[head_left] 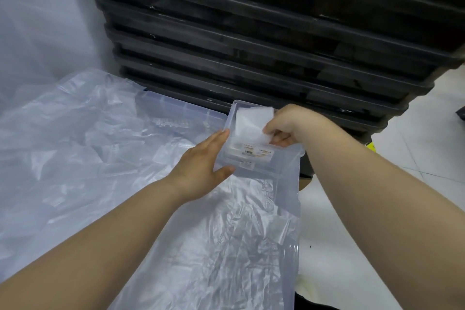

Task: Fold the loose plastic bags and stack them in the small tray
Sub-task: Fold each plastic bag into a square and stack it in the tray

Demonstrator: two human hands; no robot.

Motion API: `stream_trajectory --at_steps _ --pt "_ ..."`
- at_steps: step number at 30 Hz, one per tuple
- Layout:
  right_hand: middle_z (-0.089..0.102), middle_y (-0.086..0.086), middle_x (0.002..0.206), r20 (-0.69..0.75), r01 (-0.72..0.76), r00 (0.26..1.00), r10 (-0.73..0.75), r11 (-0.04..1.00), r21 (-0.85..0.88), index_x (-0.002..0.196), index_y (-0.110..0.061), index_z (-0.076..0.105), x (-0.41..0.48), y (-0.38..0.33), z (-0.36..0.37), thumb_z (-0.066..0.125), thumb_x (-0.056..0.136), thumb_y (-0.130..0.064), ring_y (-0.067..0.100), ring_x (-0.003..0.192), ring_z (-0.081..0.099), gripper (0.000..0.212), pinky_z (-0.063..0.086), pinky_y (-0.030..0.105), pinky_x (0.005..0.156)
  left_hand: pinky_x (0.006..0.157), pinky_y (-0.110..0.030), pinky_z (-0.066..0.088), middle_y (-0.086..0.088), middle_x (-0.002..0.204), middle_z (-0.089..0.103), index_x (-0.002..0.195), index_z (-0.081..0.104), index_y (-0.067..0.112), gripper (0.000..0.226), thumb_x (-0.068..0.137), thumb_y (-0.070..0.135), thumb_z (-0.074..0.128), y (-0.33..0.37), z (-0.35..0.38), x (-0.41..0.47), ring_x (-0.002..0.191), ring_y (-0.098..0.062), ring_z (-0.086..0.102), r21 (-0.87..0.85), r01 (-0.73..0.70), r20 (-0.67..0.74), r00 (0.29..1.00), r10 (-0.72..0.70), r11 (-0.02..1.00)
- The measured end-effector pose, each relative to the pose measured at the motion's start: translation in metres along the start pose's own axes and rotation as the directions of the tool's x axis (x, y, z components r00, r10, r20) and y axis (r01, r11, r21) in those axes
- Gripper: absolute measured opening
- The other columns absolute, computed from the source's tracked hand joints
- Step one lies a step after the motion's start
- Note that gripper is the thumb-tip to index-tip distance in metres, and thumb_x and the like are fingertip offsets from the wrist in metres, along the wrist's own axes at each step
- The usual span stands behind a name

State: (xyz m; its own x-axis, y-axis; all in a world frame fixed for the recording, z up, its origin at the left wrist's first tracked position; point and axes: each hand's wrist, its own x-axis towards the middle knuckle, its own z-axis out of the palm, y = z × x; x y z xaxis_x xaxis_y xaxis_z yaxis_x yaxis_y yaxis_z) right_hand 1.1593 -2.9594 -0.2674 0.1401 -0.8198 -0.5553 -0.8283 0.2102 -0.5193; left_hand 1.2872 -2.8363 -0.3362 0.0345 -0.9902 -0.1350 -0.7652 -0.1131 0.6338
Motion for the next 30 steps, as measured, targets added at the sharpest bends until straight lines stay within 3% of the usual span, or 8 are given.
stream_trajectory --at_steps 8,11,13,17,21,24,27,30 --pt "0.056 0.008 0.071 0.038 -0.021 0.999 0.021 1.0 0.001 0.112 0.003 0.057 0.01 0.001 0.002 0.058 0.089 -0.008 0.015 0.061 0.054 0.026 0.049 0.029 0.081 0.111 -0.024 0.015 0.014 0.155 0.002 0.148 0.003 0.029 0.073 0.093 0.031 0.051 -0.001 0.003 0.002 0.142 -0.01 0.011 -0.078 0.01 0.009 1.0 -0.009 0.997" --pt "0.057 0.004 0.074 0.026 -0.014 1.0 0.015 0.999 -0.044 0.107 -0.001 0.059 0.014 0.002 0.01 0.06 0.089 -0.016 0.017 0.072 0.059 0.023 0.046 0.028 0.081 0.112 -0.026 0.016 0.014 0.155 0.002 0.147 0.002 0.03 0.074 0.092 0.031 0.052 -0.002 0.003 0.003 0.142 -0.01 0.011 -0.077 0.011 0.007 1.0 -0.011 0.997" --pt "0.056 0.003 0.078 0.0 0.009 1.0 -0.009 0.991 -0.136 0.098 -0.007 0.056 0.015 0.003 0.012 0.059 0.09 -0.024 0.021 0.084 0.06 0.019 0.047 0.031 0.085 0.112 -0.027 0.016 0.015 0.155 0.003 0.147 0.002 0.031 0.074 0.092 0.031 0.052 -0.003 0.003 0.003 0.142 -0.01 0.011 -0.071 0.008 0.011 1.0 -0.008 0.997" --pt "0.065 0.01 0.087 -0.063 0.048 0.995 -0.075 0.934 -0.353 0.078 -0.001 0.055 0.018 -0.001 0.006 0.055 0.092 -0.02 0.023 0.081 0.063 0.023 0.053 0.034 0.085 0.112 -0.026 0.016 0.015 0.155 0.002 0.147 0.001 0.032 0.075 0.092 0.031 0.052 -0.004 0.003 0.003 0.142 -0.008 0.01 -0.082 0.002 0.017 1.0 0.0 0.997" --pt "0.064 0.009 0.084 -0.211 0.062 0.955 -0.208 0.836 -0.545 0.075 -0.005 0.058 0.019 -0.006 -0.008 0.058 0.088 -0.013 0.021 0.073 0.06 0.015 0.051 0.029 0.064 0.112 -0.026 0.015 0.015 0.154 0.002 0.147 0.001 0.032 0.074 0.093 0.03 0.052 -0.004 0.002 0.002 0.142 -0.008 0.009 -0.093 -0.001 0.023 1.0 0.003 0.996" --pt "0.065 0.003 0.077 -0.058 0.252 0.954 -0.293 0.894 -0.371 0.086 -0.009 0.062 0.019 -0.002 -0.003 0.055 0.089 -0.009 0.013 0.065 0.06 0.008 0.05 0.024 0.06 0.112 -0.026 0.017 0.016 0.154 0.002 0.147 0.001 0.032 0.074 0.093 0.029 0.052 -0.004 0.002 0.002 0.141 -0.008 0.012 -0.1 -0.001 0.022 1.0 0.003 0.995" --pt "0.063 -0.003 0.072 0.082 0.272 0.96 -0.266 0.96 -0.062 0.087 -0.013 0.058 0.019 -0.002 0.012 0.055 0.091 -0.008 0.005 0.061 0.06 0.007 0.048 0.018 0.058 0.111 -0.03 0.027 0.018 0.154 0.004 0.147 0.001 0.034 0.076 0.092 0.028 0.054 -0.006 0.004 0.002 0.137 -0.011 0.025 -0.106 -0.003 0.023 1.0 0.005 0.994" --pt "0.062 -0.002 0.078 0.091 0.231 0.971 -0.223 0.969 -0.091 0.096 -0.01 0.061 0.033 -0.005 0.026 0.055 0.091 -0.012 0.009 0.067 0.057 0.008 0.049 0.024 0.072 0.107 -0.027 0.031 0.018 0.153 0.005 0.146 0.001 0.035 0.077 0.092 0.028 0.054 -0.008 0.005 0.003 0.134 -0.011 0.031 -0.087 -0.007 0.022 1.0 0.009 0.996"
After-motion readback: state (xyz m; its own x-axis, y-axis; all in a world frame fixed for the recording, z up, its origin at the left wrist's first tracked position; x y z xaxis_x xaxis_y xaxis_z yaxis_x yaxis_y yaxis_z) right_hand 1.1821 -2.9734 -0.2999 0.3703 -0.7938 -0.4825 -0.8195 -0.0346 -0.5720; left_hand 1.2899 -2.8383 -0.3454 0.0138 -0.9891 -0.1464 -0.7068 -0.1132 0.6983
